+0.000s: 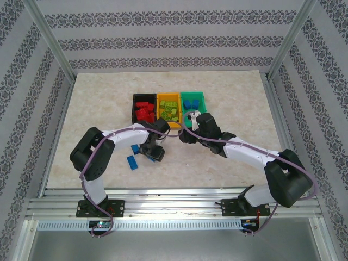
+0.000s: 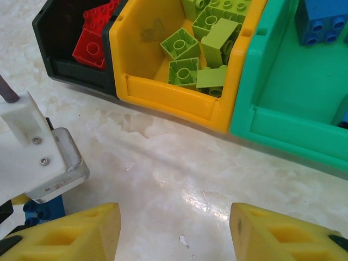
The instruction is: Sort the legos into containers by color
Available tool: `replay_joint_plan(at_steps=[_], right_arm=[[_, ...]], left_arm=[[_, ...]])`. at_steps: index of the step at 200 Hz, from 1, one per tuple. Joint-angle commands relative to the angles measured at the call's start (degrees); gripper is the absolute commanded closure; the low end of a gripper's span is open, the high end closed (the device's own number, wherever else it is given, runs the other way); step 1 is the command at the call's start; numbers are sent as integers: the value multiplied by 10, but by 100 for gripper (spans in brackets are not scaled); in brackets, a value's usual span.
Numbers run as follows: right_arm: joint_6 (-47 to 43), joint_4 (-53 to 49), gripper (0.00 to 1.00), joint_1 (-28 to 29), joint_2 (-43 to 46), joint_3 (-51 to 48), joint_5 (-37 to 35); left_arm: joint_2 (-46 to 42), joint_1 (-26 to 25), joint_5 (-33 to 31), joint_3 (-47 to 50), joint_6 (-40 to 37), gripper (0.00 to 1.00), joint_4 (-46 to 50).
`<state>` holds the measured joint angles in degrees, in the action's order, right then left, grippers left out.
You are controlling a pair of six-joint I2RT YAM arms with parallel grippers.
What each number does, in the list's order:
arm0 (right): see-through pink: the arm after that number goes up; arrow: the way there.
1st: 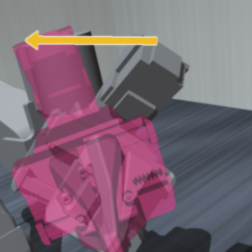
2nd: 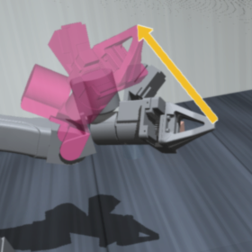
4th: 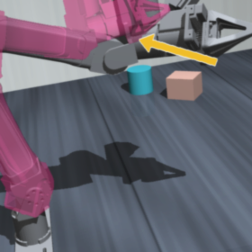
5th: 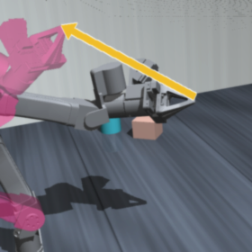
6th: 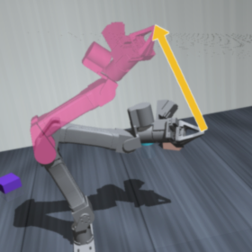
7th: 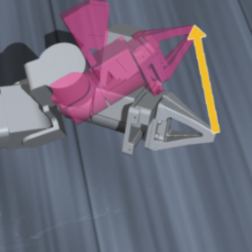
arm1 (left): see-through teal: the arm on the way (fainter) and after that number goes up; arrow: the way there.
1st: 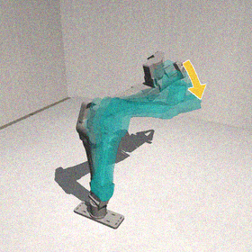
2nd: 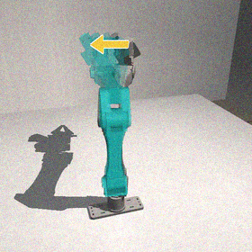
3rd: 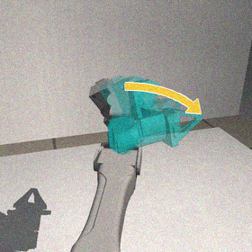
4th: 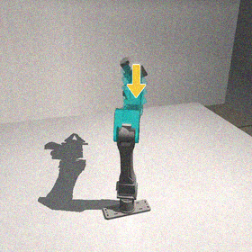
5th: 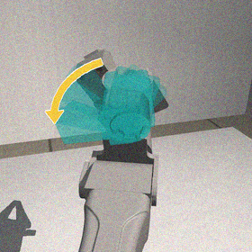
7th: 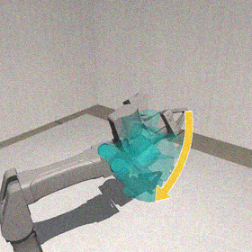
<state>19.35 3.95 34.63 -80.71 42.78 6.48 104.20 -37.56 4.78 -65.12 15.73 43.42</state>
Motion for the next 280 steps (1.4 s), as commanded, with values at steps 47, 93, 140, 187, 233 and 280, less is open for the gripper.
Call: replay_joint_plan(at_steps=[47,93,140,187,233,280], right_arm=[[13,17,44,-5,16,-15,10],[37,39,43,-40,40,-39,29],[55,45,43,-84,68,-64,13],[82,63,43,-116,95,-93,-14],[102,75,43,-175,131,-120,12],[107,78,43,-184,142,-125,36]], left_arm=[[-33,-16,17,-28,22,51,-31],[-63,-16,37,-11,64,52,-178],[-33,-16,53,-59,88,52,-263],[31,-12,42,-186,71,52,-266],[118,5,31,-297,67,51,-276],[197,8,-6,-418,44,40,-245]])
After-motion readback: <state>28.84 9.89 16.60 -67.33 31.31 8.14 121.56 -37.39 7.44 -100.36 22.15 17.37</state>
